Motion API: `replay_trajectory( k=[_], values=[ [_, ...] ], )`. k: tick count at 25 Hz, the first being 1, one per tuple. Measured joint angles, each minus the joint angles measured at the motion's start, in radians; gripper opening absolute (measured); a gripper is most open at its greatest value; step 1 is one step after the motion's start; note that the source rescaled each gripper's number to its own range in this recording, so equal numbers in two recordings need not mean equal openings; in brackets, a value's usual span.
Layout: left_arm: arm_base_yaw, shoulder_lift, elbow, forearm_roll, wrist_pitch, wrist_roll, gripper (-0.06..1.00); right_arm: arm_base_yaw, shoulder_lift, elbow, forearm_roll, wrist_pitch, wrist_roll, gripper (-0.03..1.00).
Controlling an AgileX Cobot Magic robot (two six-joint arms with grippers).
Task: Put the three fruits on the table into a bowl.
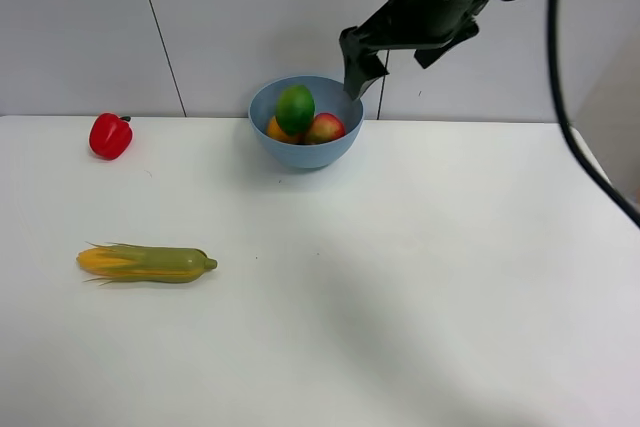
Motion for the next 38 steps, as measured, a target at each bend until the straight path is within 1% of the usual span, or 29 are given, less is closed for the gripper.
replay_trajectory(
  k=[3,8,11,13,15,18,24,28,31,36,38],
  values=[
    [0.000,0.000,0.000,0.000,0.000,0.000,1.00,-0.068,-0.121,0.112,-0.026,0.000,0.035,1.00],
    [0.000,0.000,0.000,0.000,0.000,0.000,1.00,-0.255,-0.352,0.349,-0.067,0.001,0.096,1.00],
    [0.000,0.000,0.000,0.000,0.000,0.000,1.00,-0.395,-0.498,0.456,-0.085,0.002,0.101,1.00],
    [0.000,0.000,0.000,0.000,0.000,0.000,1.00,-0.466,-0.600,0.513,-0.092,0.002,0.096,1.00],
    [0.000,0.000,0.000,0.000,0.000,0.000,1.00,-0.506,-0.699,0.570,-0.095,0.003,0.091,1.00],
    [0.000,0.000,0.000,0.000,0.000,0.000,1.00,-0.514,-0.867,0.642,-0.103,0.003,0.088,1.00],
    [0.000,0.000,0.000,0.000,0.000,0.000,1.00,-0.515,-1.232,0.803,-0.210,0.004,0.101,1.00],
    [0.000,0.000,0.000,0.000,0.000,0.000,1.00,-0.515,-1.452,0.909,-0.205,-0.002,0.101,1.00],
    [0.000,0.000,0.000,0.000,0.000,0.000,1.00,-0.515,-1.600,0.985,-0.186,-0.044,0.106,1.00],
    [0.000,0.000,0.000,0.000,0.000,0.000,1.00,-0.515,-1.754,1.114,-0.153,-0.135,0.131,1.00],
    [0.000,0.000,0.000,0.000,0.000,0.000,1.00,-0.515,-1.770,1.163,-0.123,-0.138,0.134,1.00]
  ],
)
